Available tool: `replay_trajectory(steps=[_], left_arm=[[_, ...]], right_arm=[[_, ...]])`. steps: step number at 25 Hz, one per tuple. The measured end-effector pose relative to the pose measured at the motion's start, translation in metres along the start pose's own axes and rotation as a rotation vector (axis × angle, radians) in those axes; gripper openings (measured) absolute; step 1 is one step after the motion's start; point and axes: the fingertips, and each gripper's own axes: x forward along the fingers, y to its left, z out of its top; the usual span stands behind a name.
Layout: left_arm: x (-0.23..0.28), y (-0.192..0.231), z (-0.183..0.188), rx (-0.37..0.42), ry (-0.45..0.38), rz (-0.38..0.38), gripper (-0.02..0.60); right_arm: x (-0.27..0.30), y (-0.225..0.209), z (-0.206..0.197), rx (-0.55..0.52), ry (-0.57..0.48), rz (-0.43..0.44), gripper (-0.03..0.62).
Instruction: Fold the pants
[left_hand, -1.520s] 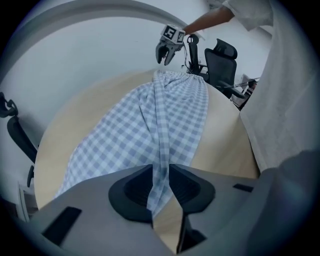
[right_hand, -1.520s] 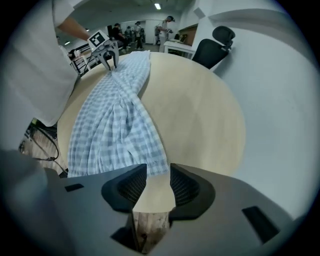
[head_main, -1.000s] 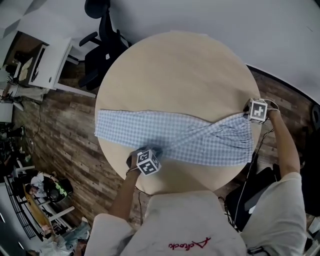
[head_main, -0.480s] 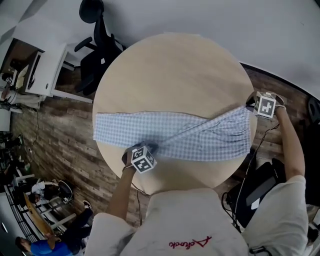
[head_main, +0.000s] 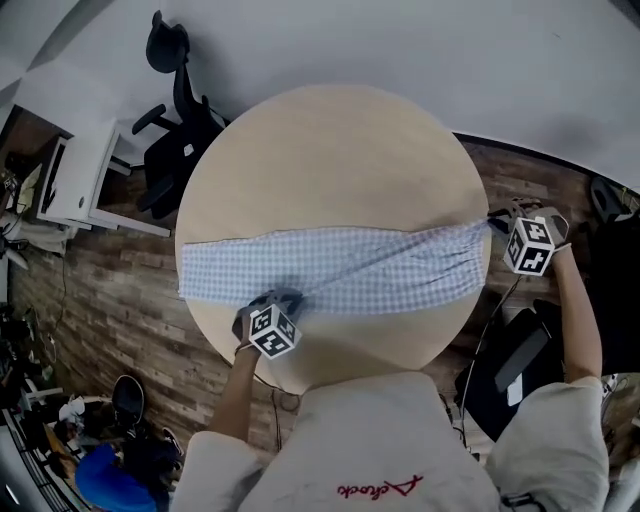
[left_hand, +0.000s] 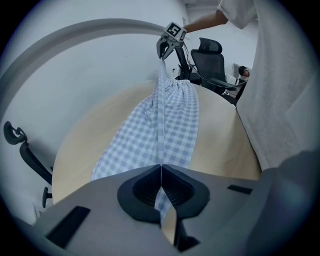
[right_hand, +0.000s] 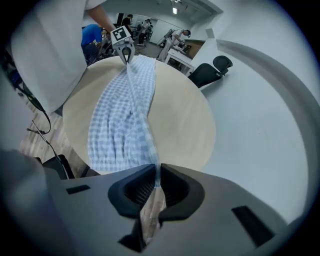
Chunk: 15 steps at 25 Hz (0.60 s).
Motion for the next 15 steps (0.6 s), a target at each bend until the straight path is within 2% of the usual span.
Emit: replay_trajectory(steps=[8,11,15], left_arm=[[0.011,-0.025,-0.013,0.035,0.014,-0.023,0.034],[0.012,-0.030,-0.019,0.041,0.028,-0.029,0.034],[0.019,-0.041,-0.025,0.046,0.056,-0.041,0.034]], right_arm=[[-0.011,0.087,-0.016,-0.064,0.090,-0.081,0.054],[-0.003,0.124,-0.020,-0.071,0.111,-0.066,0.054],[0.010,0.170,-0.026,-0.017,0.109,-0.020,0.054]])
